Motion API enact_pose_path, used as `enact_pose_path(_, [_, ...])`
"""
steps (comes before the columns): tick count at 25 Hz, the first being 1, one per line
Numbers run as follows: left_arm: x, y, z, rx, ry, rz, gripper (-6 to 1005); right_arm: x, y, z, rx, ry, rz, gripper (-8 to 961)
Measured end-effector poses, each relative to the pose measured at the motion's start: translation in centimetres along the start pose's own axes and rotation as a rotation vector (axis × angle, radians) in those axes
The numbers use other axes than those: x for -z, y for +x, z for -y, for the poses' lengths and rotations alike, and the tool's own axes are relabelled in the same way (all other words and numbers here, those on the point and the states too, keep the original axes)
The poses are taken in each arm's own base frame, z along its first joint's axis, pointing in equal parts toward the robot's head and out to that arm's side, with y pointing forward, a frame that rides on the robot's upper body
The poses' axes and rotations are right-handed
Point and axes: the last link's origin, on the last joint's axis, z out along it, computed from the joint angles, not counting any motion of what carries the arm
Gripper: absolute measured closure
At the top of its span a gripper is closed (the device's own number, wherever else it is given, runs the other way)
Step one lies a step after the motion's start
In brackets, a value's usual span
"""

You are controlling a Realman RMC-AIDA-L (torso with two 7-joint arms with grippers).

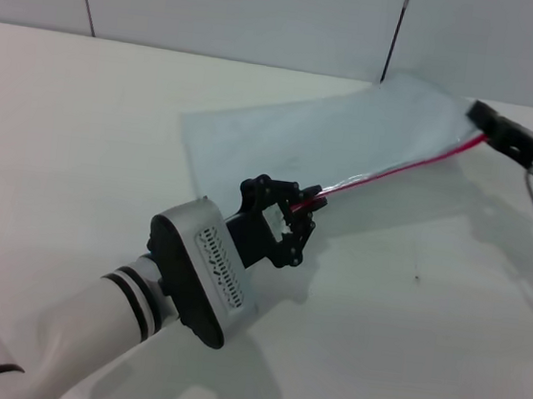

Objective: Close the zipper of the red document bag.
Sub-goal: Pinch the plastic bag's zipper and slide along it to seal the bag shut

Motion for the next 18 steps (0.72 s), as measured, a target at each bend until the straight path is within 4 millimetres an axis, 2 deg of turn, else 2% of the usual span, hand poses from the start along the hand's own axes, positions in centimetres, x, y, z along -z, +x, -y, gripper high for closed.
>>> enact_pose_path(11, [0.6,-0.8,0.0,-0.004,0.004,0.023,920,3.0,-0.9,3.7,-0.044,0.134,0.078,885])
enact_pose_path(18, [0.9,-1.3,0.1,-0.008,0.008,0.036,921,4.4,-0.9,5.1,-0.062,0.189,0.105,885])
